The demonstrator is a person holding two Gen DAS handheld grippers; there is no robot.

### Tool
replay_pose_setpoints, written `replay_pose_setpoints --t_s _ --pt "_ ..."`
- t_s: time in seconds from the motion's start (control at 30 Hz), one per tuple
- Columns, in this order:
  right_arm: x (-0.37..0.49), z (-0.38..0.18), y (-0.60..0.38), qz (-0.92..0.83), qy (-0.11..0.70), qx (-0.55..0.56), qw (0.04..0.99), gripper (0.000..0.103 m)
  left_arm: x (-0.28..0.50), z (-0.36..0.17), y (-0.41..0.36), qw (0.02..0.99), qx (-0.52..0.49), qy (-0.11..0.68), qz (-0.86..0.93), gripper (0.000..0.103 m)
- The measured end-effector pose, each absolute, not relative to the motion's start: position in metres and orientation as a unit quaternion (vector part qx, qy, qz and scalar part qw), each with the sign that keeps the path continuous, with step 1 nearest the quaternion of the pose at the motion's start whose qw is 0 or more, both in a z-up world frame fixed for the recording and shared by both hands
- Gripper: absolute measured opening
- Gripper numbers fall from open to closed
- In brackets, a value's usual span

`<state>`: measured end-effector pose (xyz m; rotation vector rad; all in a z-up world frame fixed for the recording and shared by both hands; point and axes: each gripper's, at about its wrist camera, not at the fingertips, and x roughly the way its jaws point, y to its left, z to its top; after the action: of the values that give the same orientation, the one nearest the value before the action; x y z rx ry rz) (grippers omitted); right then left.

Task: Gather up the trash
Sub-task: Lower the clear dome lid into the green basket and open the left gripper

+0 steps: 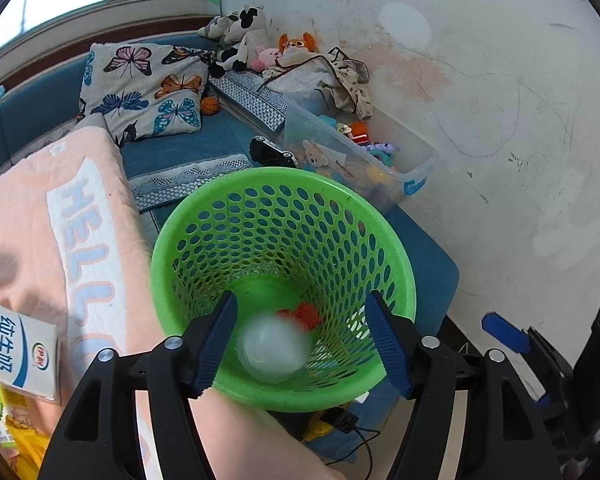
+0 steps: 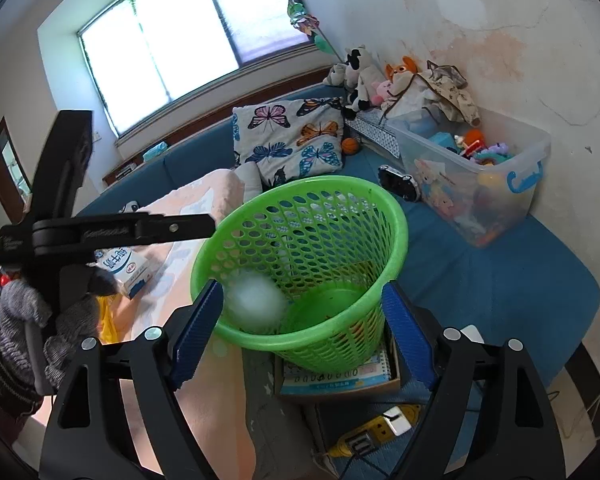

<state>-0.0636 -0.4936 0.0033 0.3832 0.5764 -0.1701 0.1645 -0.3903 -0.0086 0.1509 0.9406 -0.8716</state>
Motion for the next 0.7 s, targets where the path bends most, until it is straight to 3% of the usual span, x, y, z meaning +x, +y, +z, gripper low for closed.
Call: replay_pose_setpoints --t_s 0.2,0.33,0.7 --pt "-0.066 0.013 -0.482 -0.082 0.281 0.175 0.94 0.082 0.165 0.004 -0.372 0.809 0.047 0.425 -0.403 0.065" --pt "-0.069 0.021 -0.465 -0.078 0.269 0.165 0.946 0.085 0.152 0.024 -0.342 0.832 0.045 0.395 -0.388 0.074" --pt "-0.047 0.021 -0.389 -0.007 0.278 0.168 0.946 0.089 0.119 0.054 -0.222 0.875 0.057 0.348 -0.332 0.075"
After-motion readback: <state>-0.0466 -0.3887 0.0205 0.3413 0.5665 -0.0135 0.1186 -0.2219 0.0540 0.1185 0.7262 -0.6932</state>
